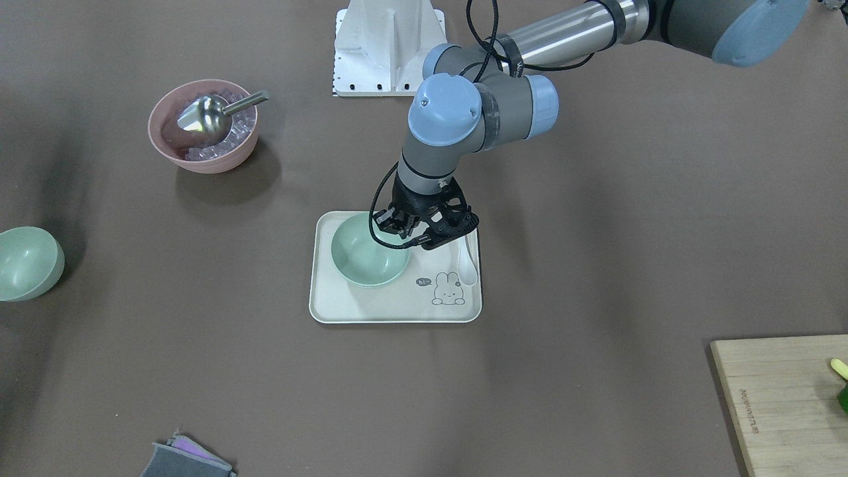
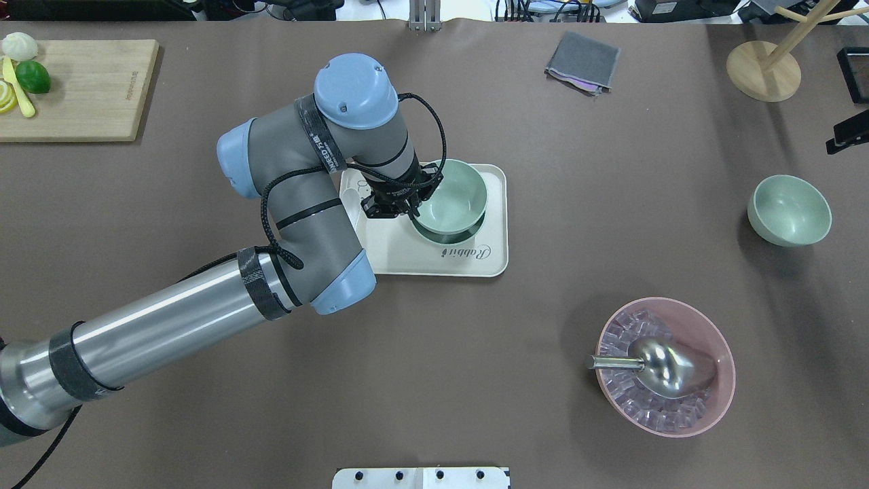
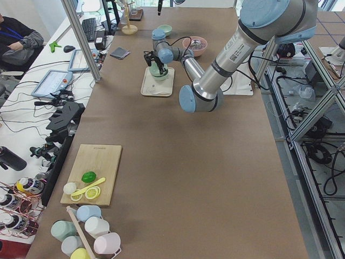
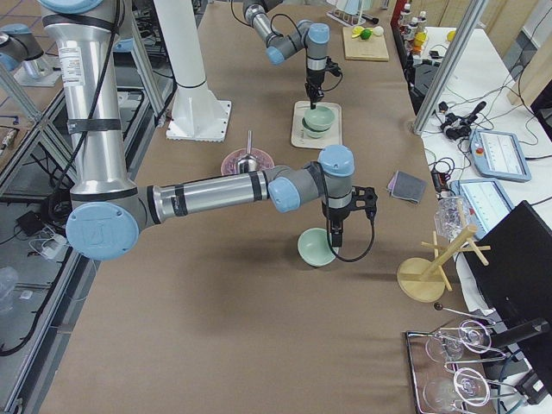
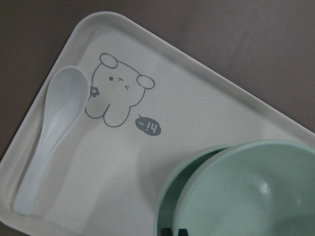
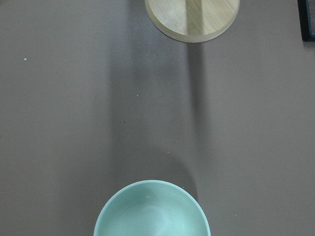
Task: Stack green bowls together
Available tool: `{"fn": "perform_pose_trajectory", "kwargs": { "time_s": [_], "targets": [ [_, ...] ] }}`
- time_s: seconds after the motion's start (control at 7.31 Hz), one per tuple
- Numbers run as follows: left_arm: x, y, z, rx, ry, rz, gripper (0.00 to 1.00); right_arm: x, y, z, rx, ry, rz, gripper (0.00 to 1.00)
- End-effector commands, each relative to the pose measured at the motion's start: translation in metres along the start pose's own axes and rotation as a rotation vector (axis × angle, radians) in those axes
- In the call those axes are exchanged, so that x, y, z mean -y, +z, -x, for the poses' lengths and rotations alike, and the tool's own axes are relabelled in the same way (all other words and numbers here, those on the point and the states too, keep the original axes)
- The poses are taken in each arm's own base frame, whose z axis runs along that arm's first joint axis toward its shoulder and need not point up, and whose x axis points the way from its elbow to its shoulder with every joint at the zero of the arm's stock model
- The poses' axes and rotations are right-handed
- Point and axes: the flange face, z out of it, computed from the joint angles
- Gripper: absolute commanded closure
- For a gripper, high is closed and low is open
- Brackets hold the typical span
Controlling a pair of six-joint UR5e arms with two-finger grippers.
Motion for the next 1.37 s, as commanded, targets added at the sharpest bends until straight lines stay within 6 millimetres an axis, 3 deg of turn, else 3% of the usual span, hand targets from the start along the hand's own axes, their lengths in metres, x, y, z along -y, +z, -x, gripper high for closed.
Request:
{"fn": "perform_pose_trajectory", "kwargs": {
  "time_s": [0.0, 1.23],
  "targets": [
    [0.0, 0.004, 0.001, 0.005, 0.0, 0.002, 1.0, 0.0, 0.0, 0.0, 0.0, 0.001, 0.001, 0.0],
    [-0.009, 0.019, 0.001, -0.004, 0.016, -0.005, 1.0, 0.0, 0.001, -0.001, -0.001, 0.003, 0.003, 0.0]
  ]
}}
